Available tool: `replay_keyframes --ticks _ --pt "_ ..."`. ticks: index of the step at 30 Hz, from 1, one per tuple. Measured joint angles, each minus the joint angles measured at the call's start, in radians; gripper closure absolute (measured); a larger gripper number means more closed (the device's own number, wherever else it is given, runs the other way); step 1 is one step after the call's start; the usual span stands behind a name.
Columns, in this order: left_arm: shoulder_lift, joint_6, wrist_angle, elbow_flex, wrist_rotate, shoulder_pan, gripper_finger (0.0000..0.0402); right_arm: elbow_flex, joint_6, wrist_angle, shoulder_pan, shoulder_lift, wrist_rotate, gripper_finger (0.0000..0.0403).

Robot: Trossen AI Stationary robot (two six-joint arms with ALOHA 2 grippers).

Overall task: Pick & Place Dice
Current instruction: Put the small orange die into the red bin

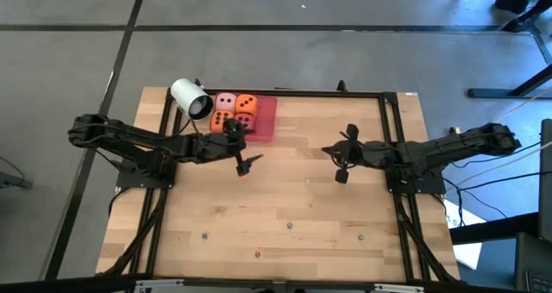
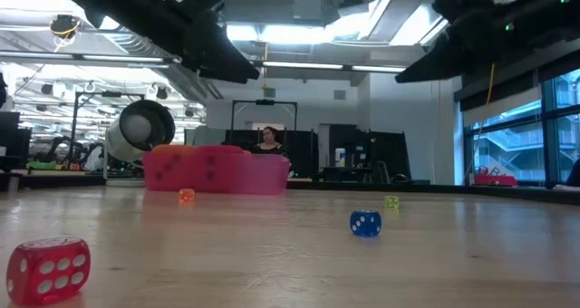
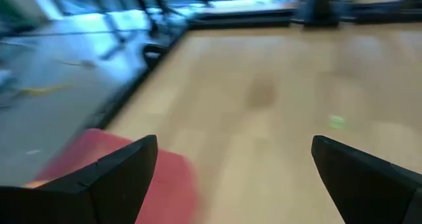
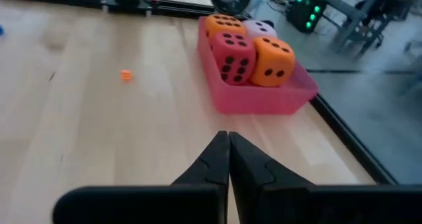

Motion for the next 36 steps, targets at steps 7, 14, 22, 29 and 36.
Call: replay_keyframes --ticks 7,14,22,29,36 --pt "0.004 0.018 -0.179 0.000 0.227 0.000 0.0006 -0.009 0.101 0.000 -0.034 0.000 -0.001 0.0393" --pt "0.060 -0.033 -0.348 0.000 0.293 0.000 0.0047 -0.009 0.111 0.000 -0.034 0.000 -0.002 0.0392" --pt "0.182 -0.035 -0.355 0.000 0.336 0.000 0.0095 -0.009 0.111 0.000 -0.034 0.000 -0.003 0.0394" --pt "0.247 -0.011 -0.363 0.000 0.359 0.005 0.0116 -0.009 0.110 0.000 -0.034 0.001 -0.004 0.0394" --pt "0.252 -0.020 -0.363 0.000 0.370 0.036 0.0141 -0.009 0.110 0.000 -0.034 0.001 -0.004 0.0394"
